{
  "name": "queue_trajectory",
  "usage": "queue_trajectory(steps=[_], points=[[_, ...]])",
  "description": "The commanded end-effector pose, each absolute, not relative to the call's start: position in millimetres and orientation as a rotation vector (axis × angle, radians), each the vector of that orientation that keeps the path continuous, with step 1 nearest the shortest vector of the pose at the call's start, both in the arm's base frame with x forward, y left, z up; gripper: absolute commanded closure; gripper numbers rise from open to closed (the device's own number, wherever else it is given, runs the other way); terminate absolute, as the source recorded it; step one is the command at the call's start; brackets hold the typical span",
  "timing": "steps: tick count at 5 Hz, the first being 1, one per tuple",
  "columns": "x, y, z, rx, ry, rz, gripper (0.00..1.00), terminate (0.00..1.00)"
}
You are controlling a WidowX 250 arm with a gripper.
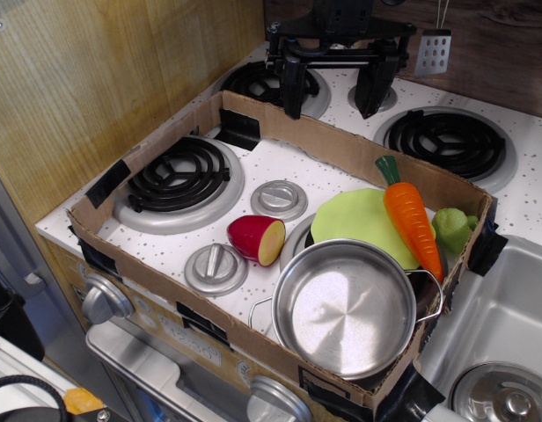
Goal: Take carrot off plate
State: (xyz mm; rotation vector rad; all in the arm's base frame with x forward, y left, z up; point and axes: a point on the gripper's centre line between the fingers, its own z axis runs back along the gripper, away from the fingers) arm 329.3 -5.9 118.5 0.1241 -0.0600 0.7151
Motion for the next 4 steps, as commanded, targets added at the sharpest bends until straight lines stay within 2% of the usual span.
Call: queue_trajectory(steps=[1,2,4], points=[[339,-28,108,0.090,-0.169,0.697,0.00,0.00],[345,-37,96,0.122,-0.226,0.643,0.00,0.00],[355,-43,82,0.122,-0.261,0.602,0.00,0.00]])
